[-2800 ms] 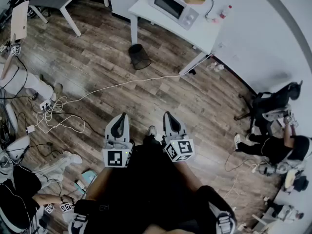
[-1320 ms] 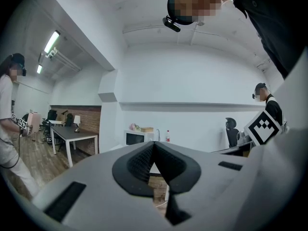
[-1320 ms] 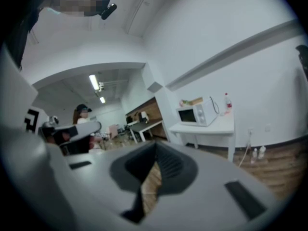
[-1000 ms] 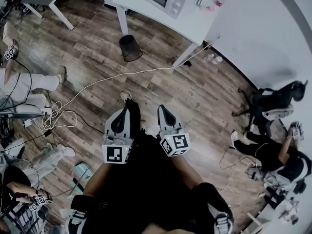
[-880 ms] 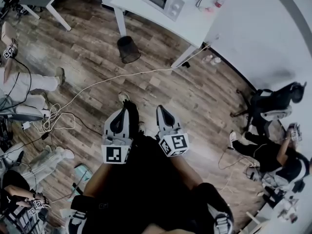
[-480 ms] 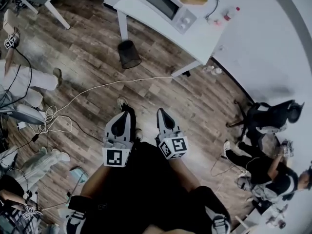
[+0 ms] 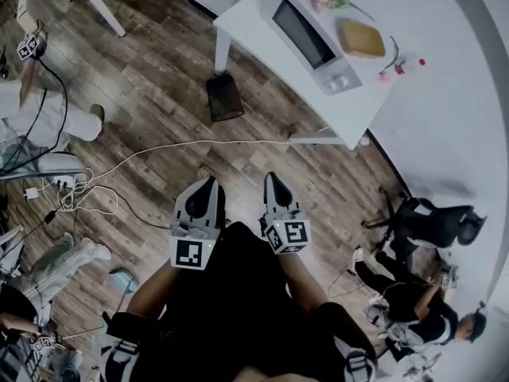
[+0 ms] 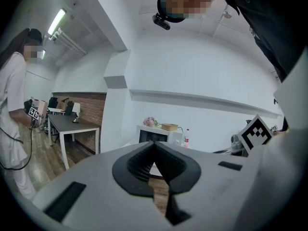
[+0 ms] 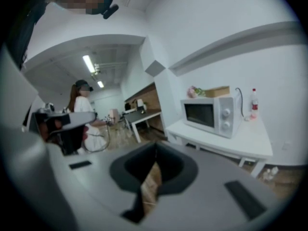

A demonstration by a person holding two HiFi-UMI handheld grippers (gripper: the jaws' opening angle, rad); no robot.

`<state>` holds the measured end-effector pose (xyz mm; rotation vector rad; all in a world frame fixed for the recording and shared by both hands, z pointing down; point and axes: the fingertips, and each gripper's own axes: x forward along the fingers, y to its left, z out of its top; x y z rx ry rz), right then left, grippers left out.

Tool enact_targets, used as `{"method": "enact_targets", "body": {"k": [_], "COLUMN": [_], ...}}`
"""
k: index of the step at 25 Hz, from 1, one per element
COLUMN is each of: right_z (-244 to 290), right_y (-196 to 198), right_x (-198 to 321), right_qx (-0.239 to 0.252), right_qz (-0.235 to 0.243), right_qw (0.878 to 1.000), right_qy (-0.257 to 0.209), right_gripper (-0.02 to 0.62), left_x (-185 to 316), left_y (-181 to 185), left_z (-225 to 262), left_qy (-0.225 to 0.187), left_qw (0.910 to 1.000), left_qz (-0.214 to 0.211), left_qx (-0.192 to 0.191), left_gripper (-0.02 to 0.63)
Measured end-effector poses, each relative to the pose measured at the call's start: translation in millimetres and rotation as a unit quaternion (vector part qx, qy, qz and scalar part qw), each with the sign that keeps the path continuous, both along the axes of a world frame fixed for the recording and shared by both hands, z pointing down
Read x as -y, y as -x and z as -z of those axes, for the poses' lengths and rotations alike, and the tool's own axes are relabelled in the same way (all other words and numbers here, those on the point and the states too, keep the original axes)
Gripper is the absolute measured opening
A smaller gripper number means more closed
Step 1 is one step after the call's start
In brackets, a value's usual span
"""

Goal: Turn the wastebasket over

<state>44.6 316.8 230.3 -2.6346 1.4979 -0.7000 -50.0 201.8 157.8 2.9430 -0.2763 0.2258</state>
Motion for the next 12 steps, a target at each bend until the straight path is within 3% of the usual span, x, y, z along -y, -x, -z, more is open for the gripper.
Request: {"method": "enact_targets", "body": {"k": [12], "right_z": [-59], "right_y": [-70], "right_x": [98], "right_qx": [0.023], "right_qz": [0.058], "right_qw": [0.997], "right_qy": [0.039], "right_gripper": [0.032], "left_x": [95], "left_y": [-49], "left_z": [-25], "left_qy": [-0.003], "left_qw": [0.9988], "left_qz": [0.043], "left_qx": [0.025], "left_gripper": [0.034]}}
